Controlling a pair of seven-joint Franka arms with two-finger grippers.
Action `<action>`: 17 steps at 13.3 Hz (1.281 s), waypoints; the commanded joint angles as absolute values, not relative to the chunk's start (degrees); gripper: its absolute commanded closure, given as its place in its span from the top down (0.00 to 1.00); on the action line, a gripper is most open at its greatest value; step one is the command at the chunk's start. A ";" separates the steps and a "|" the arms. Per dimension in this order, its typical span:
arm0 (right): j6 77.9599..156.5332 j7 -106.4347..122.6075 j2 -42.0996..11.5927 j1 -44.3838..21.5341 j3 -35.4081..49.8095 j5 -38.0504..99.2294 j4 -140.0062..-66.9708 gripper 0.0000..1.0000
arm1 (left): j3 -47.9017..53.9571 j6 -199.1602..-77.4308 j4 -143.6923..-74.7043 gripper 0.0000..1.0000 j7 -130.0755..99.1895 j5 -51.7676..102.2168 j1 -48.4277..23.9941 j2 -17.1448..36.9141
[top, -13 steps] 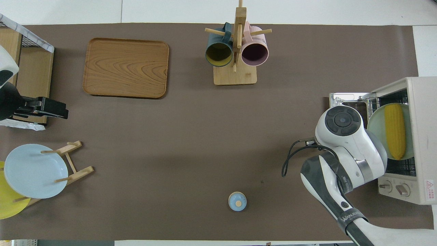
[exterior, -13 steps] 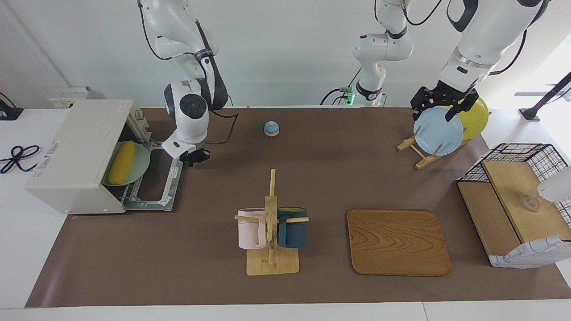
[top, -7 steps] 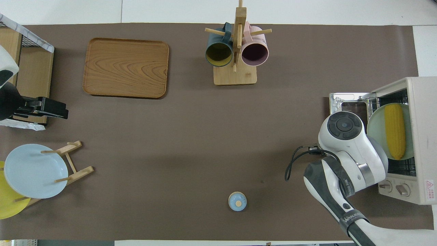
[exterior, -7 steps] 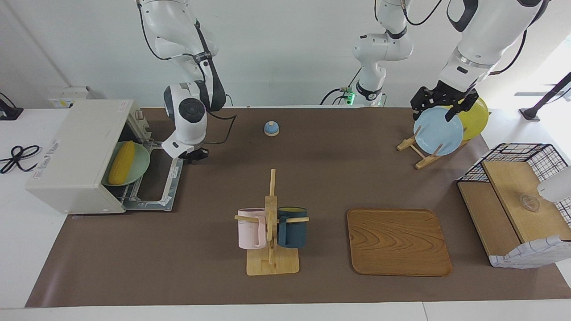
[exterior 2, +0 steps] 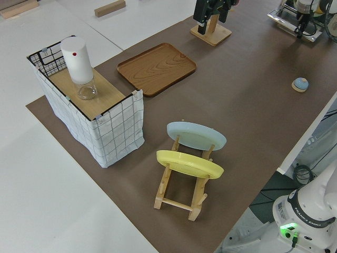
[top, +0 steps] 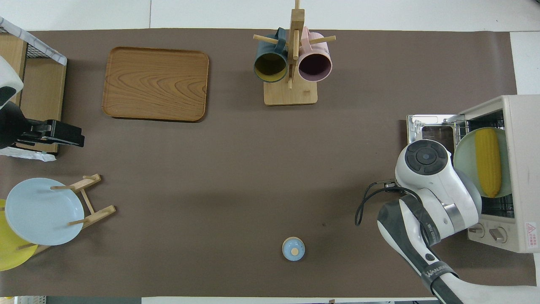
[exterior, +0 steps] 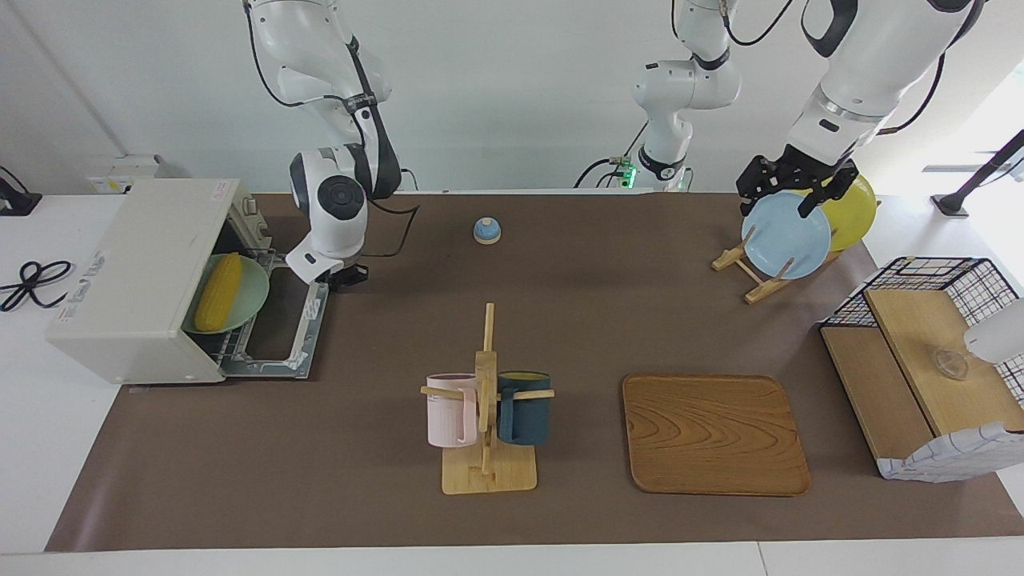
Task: Put corn in oven
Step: 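Push the oven door closed with the right gripper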
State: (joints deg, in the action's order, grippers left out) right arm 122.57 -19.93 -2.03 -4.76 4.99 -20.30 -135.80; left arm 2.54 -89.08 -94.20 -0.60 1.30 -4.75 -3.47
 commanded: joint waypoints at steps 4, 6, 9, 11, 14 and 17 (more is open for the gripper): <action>116.20 -19.78 -0.53 -4.04 5.19 -27.33 -132.99 0.00 | 3.34 -88.68 -94.13 1.00 -0.09 0.26 -3.69 -3.60; 111.30 -18.81 -0.53 -4.04 5.36 -27.60 -129.05 0.00 | 3.34 -88.68 -94.13 1.00 -0.09 0.26 -3.69 -3.52; 106.36 -11.01 -0.09 -3.43 4.93 -27.16 -124.12 0.00 | 3.34 -88.68 -94.13 1.00 -0.09 0.26 -3.69 -3.52; 104.07 -6.61 0.09 -1.59 4.92 -27.07 -121.30 0.00 | 3.34 -88.68 -94.13 1.00 -0.09 0.26 -3.69 -3.52; 100.03 1.38 0.96 1.31 4.83 -26.89 -116.73 0.00 | 3.34 -88.68 -94.13 1.00 -0.09 0.26 -3.69 -3.60; 99.75 11.13 2.89 7.01 4.83 -26.72 -115.75 0.00 | 3.34 -88.68 -94.13 1.00 -0.09 0.26 -3.69 -3.60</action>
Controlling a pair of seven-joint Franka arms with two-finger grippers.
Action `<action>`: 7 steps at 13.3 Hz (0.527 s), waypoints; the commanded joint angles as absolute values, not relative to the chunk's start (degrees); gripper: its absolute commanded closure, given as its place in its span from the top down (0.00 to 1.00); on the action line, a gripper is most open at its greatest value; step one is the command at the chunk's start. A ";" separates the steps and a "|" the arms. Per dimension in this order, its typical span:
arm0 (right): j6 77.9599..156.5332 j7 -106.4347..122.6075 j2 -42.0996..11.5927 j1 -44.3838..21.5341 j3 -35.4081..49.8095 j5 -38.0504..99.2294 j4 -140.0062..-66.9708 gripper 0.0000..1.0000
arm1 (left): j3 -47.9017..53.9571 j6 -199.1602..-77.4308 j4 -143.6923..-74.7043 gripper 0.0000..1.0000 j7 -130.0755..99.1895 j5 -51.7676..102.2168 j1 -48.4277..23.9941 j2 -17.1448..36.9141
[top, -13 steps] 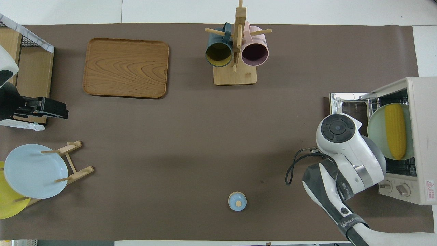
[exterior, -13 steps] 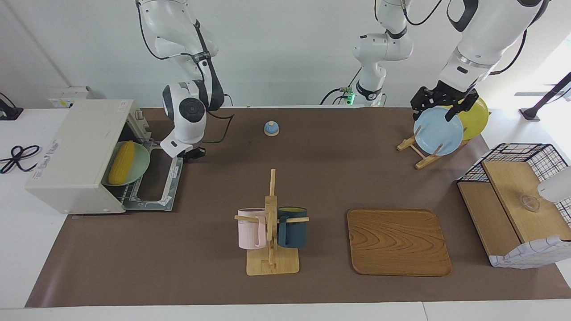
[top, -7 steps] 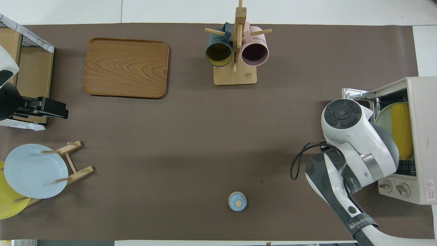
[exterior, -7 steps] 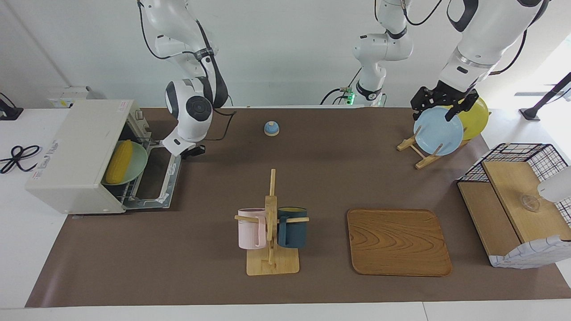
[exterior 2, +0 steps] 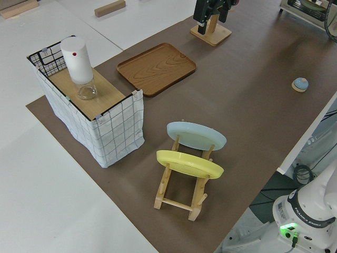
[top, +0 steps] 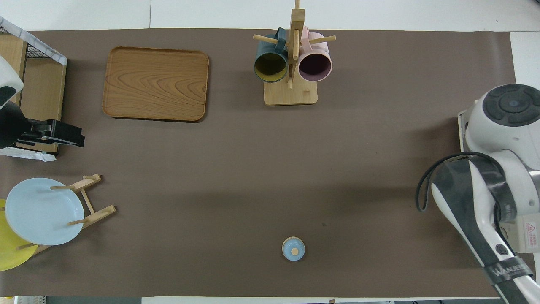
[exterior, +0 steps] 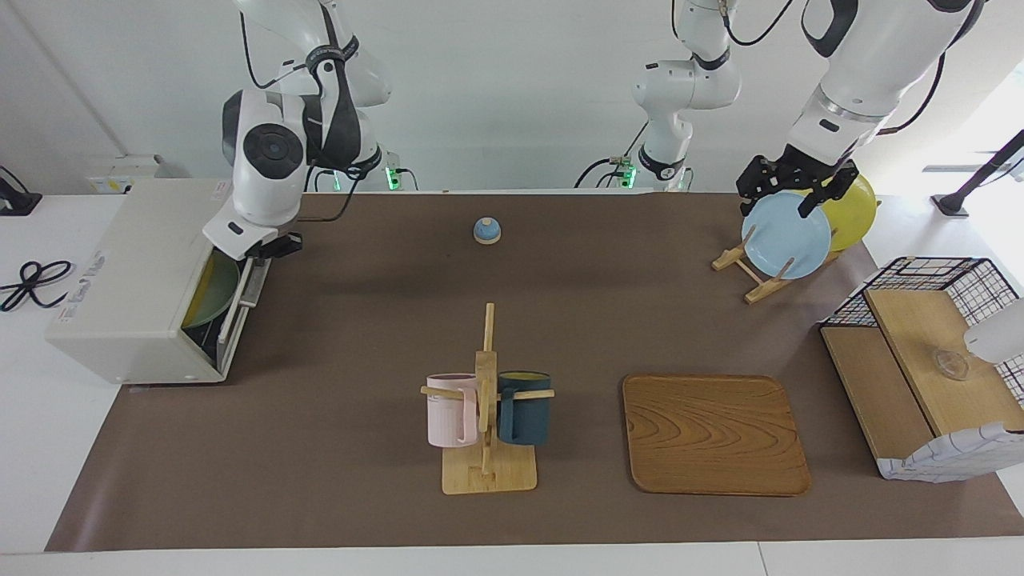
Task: Put corn in oven
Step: 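Push the oven door closed with the right gripper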
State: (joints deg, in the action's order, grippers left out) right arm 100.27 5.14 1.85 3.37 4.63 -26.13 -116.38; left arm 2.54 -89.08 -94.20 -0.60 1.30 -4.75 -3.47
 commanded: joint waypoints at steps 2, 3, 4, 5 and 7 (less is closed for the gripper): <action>100.28 15.10 3.16 9.75 4.83 -26.72 -115.75 0.00 | 3.34 -88.68 -94.13 1.00 -0.09 0.26 -3.69 -3.52; 100.37 15.29 3.16 9.93 4.83 -26.72 -115.49 0.00 | 3.43 -88.68 -94.13 1.00 -0.09 0.26 -3.69 -3.60; 100.37 15.29 3.16 9.93 4.83 -26.63 -115.49 0.00 | 3.34 -88.68 -94.13 1.00 -0.09 0.26 -3.69 -3.60; 100.28 15.29 3.25 9.84 4.92 -26.11 -115.05 0.00 | 3.43 -88.77 -94.13 1.00 -0.09 0.26 -3.69 -3.60; 99.67 15.38 3.34 9.67 4.92 -21.64 -112.86 0.00 | 3.34 -88.68 -94.13 1.00 -0.09 0.26 -3.69 -3.60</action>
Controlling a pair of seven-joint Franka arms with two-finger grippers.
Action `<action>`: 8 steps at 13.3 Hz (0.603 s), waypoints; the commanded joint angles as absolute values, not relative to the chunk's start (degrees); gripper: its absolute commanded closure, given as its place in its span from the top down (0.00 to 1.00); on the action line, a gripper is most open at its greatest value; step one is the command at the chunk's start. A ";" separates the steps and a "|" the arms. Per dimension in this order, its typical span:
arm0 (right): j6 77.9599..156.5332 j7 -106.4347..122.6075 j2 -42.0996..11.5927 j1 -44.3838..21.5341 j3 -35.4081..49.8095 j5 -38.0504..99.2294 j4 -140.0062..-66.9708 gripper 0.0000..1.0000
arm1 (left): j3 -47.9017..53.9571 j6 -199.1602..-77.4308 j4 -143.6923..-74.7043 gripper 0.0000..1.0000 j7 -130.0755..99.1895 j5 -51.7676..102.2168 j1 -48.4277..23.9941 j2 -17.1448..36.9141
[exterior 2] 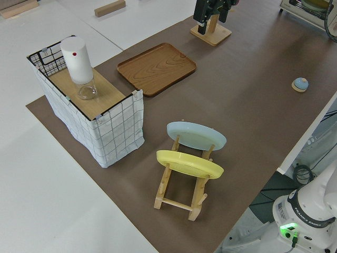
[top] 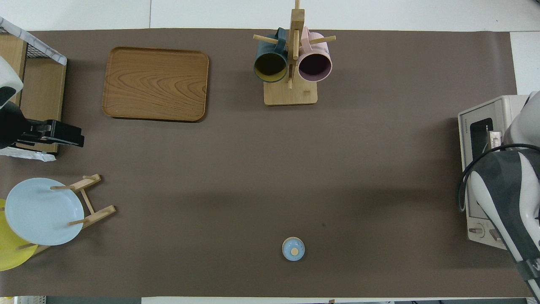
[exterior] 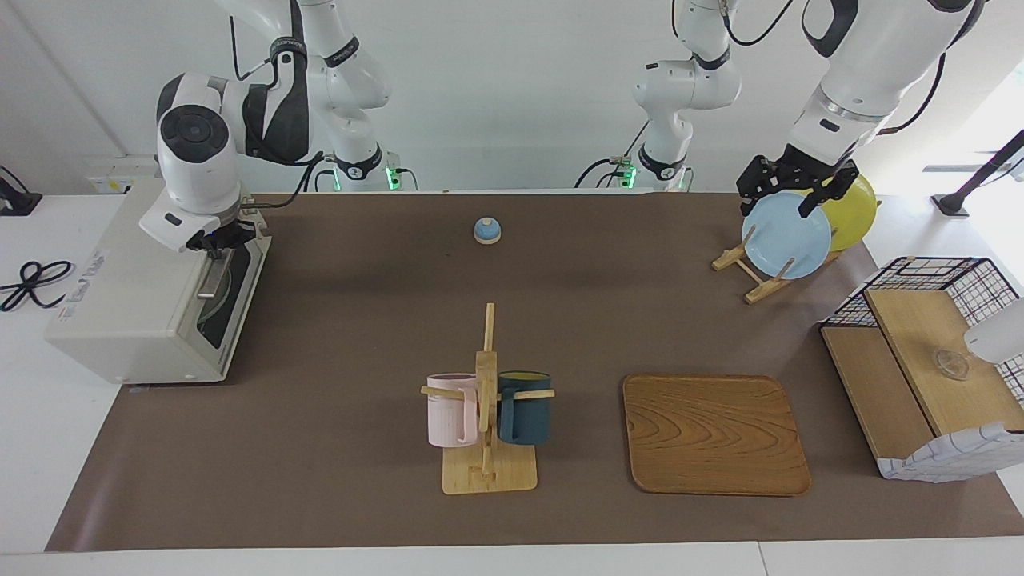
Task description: Put corn in oven
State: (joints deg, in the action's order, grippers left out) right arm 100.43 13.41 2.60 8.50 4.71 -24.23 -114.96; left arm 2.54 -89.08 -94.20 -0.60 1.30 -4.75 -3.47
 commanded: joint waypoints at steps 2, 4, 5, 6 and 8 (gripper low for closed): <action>99.58 15.38 3.34 9.23 5.10 -19.00 -111.19 0.00 | 3.34 -88.68 -94.13 1.00 -0.09 0.18 -3.69 -3.60; 98.45 15.12 3.25 8.44 5.62 -16.27 -108.82 0.00 | 3.34 -88.68 -94.22 1.00 -0.09 0.26 -3.69 -3.60; 96.26 14.68 2.82 6.96 5.62 -15.13 -106.55 0.00 | 3.43 -88.68 -94.13 1.00 -0.09 0.26 -3.69 -3.60; 94.50 14.24 2.38 5.38 5.62 -13.20 -104.00 0.00 | 3.34 -88.68 -94.13 1.00 -0.09 0.26 -3.69 -3.60; 92.03 11.97 2.02 4.31 5.71 -7.41 -100.30 0.06 | 3.34 -88.68 -94.13 1.00 -0.09 0.26 -3.69 -3.60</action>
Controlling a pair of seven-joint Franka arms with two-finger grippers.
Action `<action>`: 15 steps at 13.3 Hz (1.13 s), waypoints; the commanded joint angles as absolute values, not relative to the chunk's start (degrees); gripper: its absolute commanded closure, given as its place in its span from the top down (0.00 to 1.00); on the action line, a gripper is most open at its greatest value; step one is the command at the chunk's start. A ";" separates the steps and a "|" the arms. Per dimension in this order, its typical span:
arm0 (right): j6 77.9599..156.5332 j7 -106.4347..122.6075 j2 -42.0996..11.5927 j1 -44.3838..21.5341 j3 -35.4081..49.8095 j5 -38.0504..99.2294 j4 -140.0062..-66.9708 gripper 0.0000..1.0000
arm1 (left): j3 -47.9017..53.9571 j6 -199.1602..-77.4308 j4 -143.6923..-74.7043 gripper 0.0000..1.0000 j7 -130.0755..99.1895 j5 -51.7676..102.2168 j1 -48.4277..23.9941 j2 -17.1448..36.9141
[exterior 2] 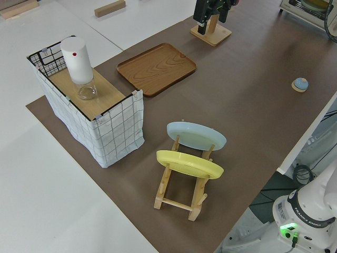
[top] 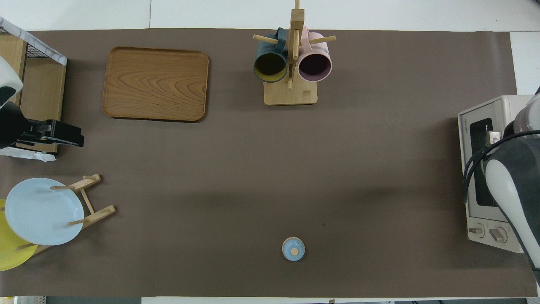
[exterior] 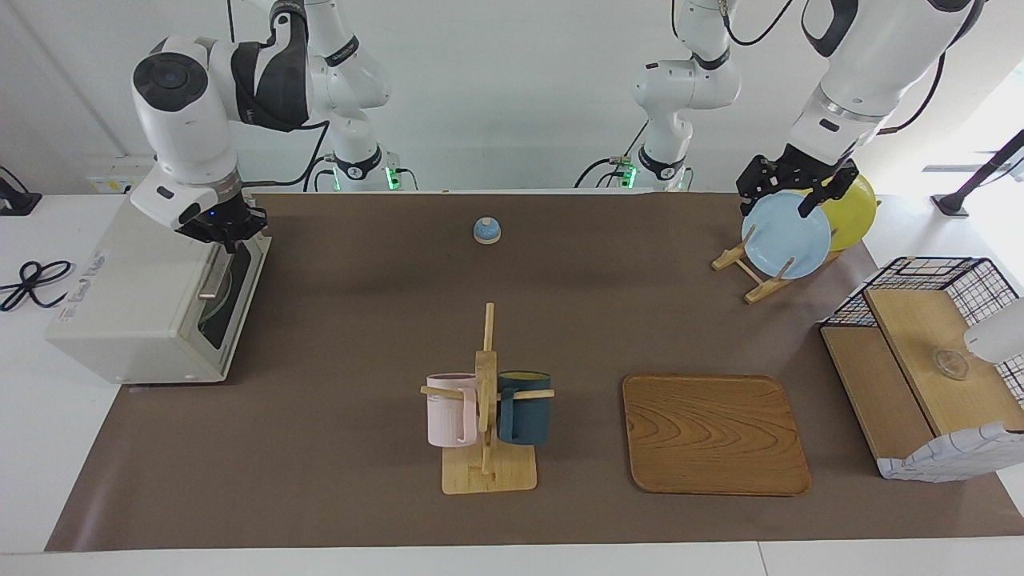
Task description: Put corn in oven
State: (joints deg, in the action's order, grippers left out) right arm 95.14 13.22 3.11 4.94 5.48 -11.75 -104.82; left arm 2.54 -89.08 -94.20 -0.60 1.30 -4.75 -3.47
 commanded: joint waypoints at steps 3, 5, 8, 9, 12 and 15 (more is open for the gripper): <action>82.30 8.80 -1.57 2.55 5.62 -4.05 -90.30 0.13 | 3.34 -88.68 -94.13 1.00 -0.09 0.26 -3.69 -3.60; 80.16 6.51 -0.88 2.72 5.62 -2.11 -90.00 0.52 | 3.34 -88.68 -94.13 1.00 -0.09 0.26 -3.69 -3.52; 80.33 6.42 -0.18 3.51 5.45 -2.02 -90.17 1.00 | 3.34 -88.68 -94.13 1.00 -0.09 0.26 -3.69 -3.52; 80.16 6.33 -0.18 3.60 5.45 -1.41 -90.18 1.00 | 3.34 -88.68 -94.13 1.00 -0.09 0.26 -3.69 -3.52; 81.30 6.16 -0.26 1.68 5.36 -1.32 -90.26 1.00 | 3.34 -88.68 -94.13 1.00 -0.09 0.26 -3.69 -3.52; 81.21 4.04 -1.05 0.19 3.44 -1.58 -89.12 1.00 | 3.34 -88.77 -94.13 1.00 -0.09 0.26 -3.69 -3.52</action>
State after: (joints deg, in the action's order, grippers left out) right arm 81.26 5.28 0.28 1.11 5.08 -2.64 -91.10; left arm 2.54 -89.08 -94.20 -0.60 1.30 -4.75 -3.47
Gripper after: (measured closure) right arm 0.000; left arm 0.000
